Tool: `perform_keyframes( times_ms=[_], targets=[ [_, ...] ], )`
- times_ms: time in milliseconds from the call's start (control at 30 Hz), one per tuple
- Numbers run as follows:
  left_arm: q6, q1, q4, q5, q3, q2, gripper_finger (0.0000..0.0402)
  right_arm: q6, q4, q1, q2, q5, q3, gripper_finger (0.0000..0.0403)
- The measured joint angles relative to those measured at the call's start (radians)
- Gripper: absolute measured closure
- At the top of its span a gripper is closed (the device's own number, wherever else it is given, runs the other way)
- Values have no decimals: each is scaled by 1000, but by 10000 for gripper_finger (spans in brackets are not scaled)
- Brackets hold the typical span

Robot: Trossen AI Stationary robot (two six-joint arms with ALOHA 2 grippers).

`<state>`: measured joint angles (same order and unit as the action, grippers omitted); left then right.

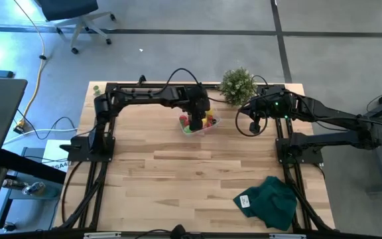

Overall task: Pick and placing Produce into tupperware
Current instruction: Put the blackberry into the transparent bin, then return to Home Position

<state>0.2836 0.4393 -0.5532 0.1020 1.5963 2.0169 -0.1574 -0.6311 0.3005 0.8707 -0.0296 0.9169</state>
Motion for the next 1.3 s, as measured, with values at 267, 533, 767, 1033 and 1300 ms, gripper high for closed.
perform_keyframes(
  times_ms=[267,533,767,1033,1300],
  targets=[
    [0,0,26,16,-1,34,305,0,0,0,0,0,0,402],
    [25,0,29,41,0,32,272,0,0,0,0,0,0,402],
    [32,-1,31,28,0,32,218,0,0,0,0,0,0,402],
    [-4,-33,31,-4,0,19,221,0,0,0,0,0,0,402],
    [-11,-56,20,-43,0,-73,240,0,0,0,0,0,0,402]
  ],
)
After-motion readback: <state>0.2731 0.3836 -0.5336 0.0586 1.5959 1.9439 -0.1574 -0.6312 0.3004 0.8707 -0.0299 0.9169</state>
